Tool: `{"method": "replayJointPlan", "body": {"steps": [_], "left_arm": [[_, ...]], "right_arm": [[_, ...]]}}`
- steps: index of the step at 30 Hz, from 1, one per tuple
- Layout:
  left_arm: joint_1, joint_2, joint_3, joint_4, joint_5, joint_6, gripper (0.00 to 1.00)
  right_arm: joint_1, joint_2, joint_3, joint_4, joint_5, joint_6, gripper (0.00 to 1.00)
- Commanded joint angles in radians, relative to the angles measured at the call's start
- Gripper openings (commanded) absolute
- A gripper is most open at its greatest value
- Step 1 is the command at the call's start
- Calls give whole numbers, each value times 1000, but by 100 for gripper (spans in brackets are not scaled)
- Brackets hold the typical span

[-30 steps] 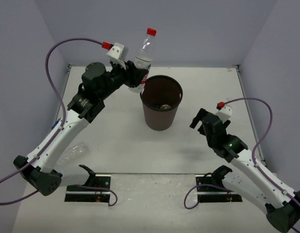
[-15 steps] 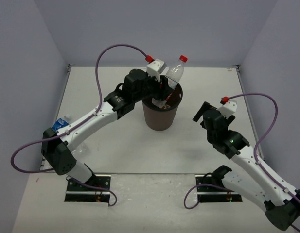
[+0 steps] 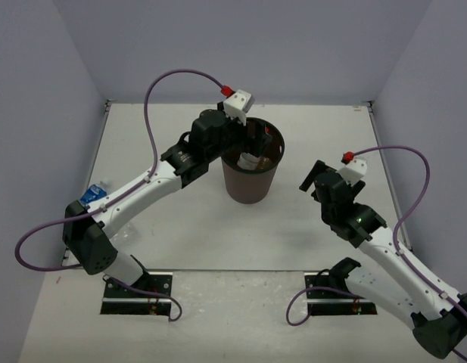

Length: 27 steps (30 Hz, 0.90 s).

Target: Put the plastic bottles in the bin

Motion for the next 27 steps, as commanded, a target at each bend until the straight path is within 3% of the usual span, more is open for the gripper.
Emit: {"method": "replayJointPlan", "body": {"steps": [1,4,8,13,17,19,23,27], "left_arm": [[-2,-63,-10,39,-88,-17,100],[1,-84,-17,26,-168,-53,100],[1,-133,-49,0,-418,-130,100],[69,-208,-54,-173,-650,-325,100],[226,-272,-93,-309,-565,-488,100],[313,-316,-132,-387,-592,-555,100],[388,-378,-212,-663,-704,-836,100],[505,-463,-379,-738,-687,-999,100]], "right_arm": [[-3,0,-14,25,28,13,99],[-3,4,-14,26,24,9,99],[-3,3,-15,26,20,4,99],[-3,-6,-17,26,18,6,99],[-4,-12,-19,26,23,3,99],[-4,-19,-21,26,22,4,99],[-6,-16,-21,26,19,4,99],[-6,-1,-18,26,2,1,99]]}}
